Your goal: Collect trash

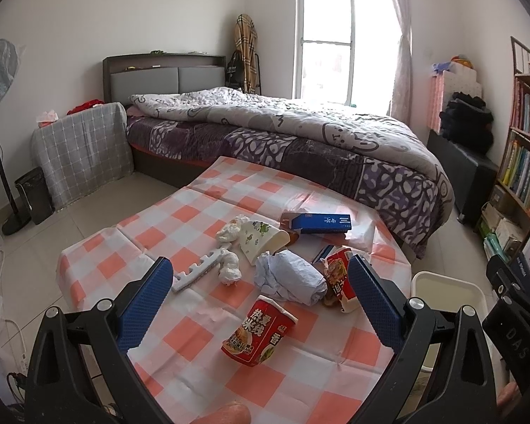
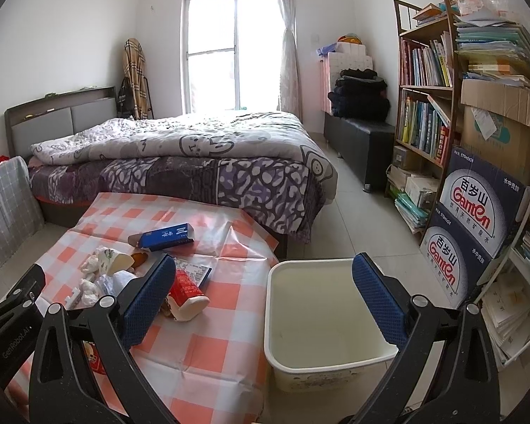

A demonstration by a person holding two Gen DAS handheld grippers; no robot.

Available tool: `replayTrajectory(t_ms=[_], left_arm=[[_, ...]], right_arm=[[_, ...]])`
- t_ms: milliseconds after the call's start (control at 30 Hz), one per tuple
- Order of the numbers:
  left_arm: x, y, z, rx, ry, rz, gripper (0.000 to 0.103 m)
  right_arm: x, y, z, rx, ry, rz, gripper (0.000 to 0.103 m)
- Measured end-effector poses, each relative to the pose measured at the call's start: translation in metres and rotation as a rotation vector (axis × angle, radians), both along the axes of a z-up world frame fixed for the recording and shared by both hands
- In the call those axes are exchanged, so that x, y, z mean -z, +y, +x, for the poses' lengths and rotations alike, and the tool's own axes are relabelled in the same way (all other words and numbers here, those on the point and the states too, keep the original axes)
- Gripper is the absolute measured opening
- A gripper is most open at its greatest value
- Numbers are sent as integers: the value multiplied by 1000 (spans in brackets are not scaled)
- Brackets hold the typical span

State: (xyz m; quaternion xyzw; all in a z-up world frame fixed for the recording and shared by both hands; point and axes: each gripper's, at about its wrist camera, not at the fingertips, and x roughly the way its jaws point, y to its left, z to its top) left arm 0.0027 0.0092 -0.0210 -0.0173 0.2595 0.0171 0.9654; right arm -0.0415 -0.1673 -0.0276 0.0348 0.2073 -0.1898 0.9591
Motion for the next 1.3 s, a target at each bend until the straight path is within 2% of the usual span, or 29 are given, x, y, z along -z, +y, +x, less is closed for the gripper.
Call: replayTrajectory(t_ms=[367, 700, 800, 933, 1033, 1100, 1200, 1233, 1300], left_arm=[[0, 1, 0, -2, 6, -3, 96], [5, 14, 14, -33, 100, -60, 96], [5, 18, 23, -39, 141, -69, 96], [-6, 35, 46, -3, 202, -122, 96], [-10, 47, 66, 42, 245, -158, 96], [-5, 46, 84, 82, 312, -120, 96], [25, 38, 114, 151, 529, -76, 96], [34, 35, 118, 166, 570, -60, 96], [54, 25, 122, 170, 614, 21, 96]], right_arm=[[0, -1, 1, 0, 2, 1, 96], [14, 5, -5, -21, 51, 7, 96], [5, 4, 9, -35, 115, 27, 96], [0, -6, 30, -91, 255, 131, 96], [-9, -14, 51, -121, 325, 190, 96], [-13, -17, 66, -135, 353, 226, 96], [-11, -21, 91, -167, 416, 279, 96], [-7, -22, 99, -177, 439, 292, 96], [6, -26, 115, -195, 503, 324, 96]])
